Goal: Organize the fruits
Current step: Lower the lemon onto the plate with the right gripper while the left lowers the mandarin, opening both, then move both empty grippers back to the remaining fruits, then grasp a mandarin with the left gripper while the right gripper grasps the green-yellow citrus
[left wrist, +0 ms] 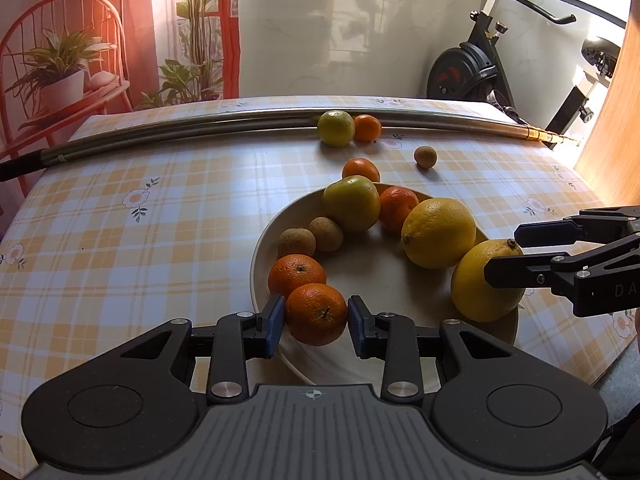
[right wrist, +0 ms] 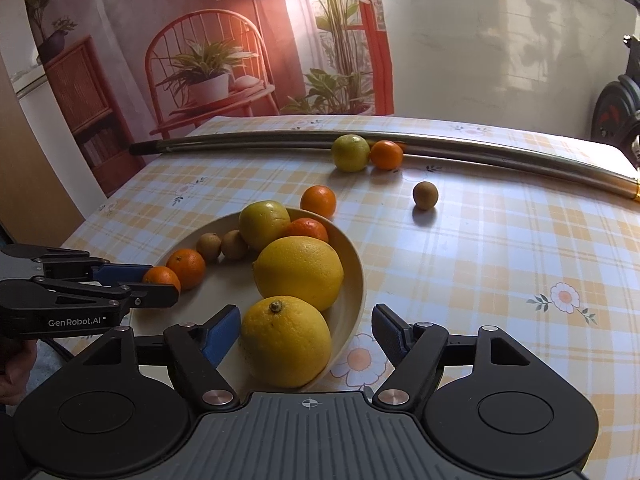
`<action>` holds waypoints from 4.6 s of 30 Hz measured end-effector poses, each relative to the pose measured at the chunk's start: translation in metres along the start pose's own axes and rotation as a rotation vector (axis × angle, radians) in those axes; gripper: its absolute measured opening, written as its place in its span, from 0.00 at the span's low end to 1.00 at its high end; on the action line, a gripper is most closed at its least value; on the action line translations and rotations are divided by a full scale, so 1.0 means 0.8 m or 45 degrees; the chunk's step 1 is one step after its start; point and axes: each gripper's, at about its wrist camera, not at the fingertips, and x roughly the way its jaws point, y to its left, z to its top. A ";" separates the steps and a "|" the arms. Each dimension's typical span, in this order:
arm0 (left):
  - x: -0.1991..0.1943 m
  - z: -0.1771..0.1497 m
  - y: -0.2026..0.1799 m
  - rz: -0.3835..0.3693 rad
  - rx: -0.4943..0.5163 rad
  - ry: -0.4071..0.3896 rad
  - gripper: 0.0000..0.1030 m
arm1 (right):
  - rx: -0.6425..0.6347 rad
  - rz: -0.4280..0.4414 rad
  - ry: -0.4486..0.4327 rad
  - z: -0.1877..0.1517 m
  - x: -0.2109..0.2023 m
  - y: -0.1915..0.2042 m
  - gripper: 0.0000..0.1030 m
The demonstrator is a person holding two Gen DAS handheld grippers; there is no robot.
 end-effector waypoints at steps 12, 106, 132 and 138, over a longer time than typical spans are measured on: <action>0.009 -0.003 -0.005 0.056 0.050 -0.010 0.36 | 0.014 0.005 -0.004 -0.001 0.000 -0.002 0.68; 0.092 0.159 0.010 -0.158 -0.082 0.024 0.49 | 0.069 -0.201 -0.185 0.101 0.072 -0.124 0.58; 0.165 0.150 -0.005 -0.187 -0.078 0.231 0.37 | 0.107 -0.155 -0.165 0.100 0.087 -0.136 0.56; 0.131 0.157 0.033 -0.145 -0.180 0.089 0.37 | -0.069 -0.095 -0.183 0.131 0.093 -0.109 0.56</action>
